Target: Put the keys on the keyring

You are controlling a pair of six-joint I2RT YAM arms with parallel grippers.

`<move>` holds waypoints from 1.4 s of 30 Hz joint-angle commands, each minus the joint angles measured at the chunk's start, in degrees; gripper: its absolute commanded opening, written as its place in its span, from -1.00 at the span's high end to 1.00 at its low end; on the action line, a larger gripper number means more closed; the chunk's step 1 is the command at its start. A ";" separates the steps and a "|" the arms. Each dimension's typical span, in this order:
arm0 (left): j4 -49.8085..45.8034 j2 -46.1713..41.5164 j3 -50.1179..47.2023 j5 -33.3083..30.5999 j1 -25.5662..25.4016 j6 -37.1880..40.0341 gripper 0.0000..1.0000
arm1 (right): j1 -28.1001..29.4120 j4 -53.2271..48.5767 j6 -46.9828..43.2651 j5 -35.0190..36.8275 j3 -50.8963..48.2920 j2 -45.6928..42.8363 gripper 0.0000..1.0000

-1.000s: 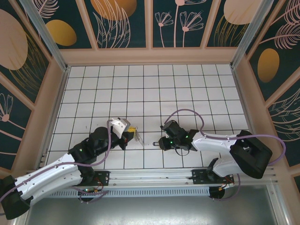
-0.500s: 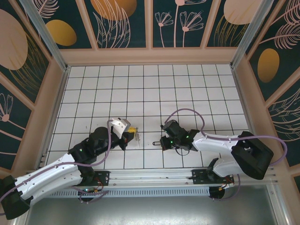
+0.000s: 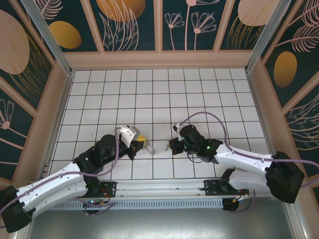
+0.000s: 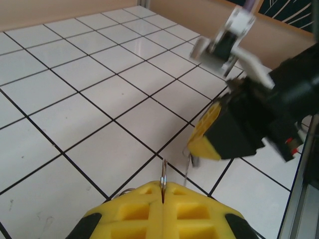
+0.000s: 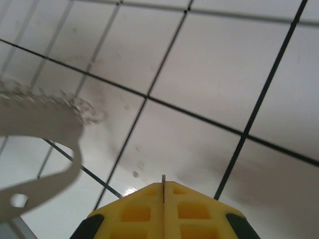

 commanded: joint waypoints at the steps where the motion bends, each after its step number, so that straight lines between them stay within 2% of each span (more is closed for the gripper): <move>1: 2.55 -0.08 1.36 1.51 -0.16 -1.06 1.00 | -0.13 2.96 -2.56 3.58 -0.08 -2.41 1.00; 8: 3.79 0.25 2.16 6.57 -0.22 -0.40 1.00 | -0.18 3.80 -11.51 6.06 2.65 -7.60 1.00; 15: 2.24 1.94 5.29 11.77 -0.18 -0.67 1.00 | -0.71 12.96 -21.81 -4.74 1.46 -14.82 1.00; 23: 1.32 4.55 10.09 18.50 -0.21 0.44 1.00 | -2.84 27.19 -20.36 -18.17 -1.92 -16.58 1.00; 28: -3.02 6.04 14.22 19.72 -0.18 4.14 1.00 | -4.22 29.98 -21.44 -25.52 -2.90 -17.61 1.00; 34: -2.16 4.65 13.86 20.97 -0.22 5.91 1.00 | -6.12 31.87 -24.02 -36.21 -4.82 -17.98 1.00; 42: -1.45 4.57 13.96 21.52 -0.23 7.33 1.00 | -6.30 32.51 -25.22 -41.51 -5.42 -17.41 1.00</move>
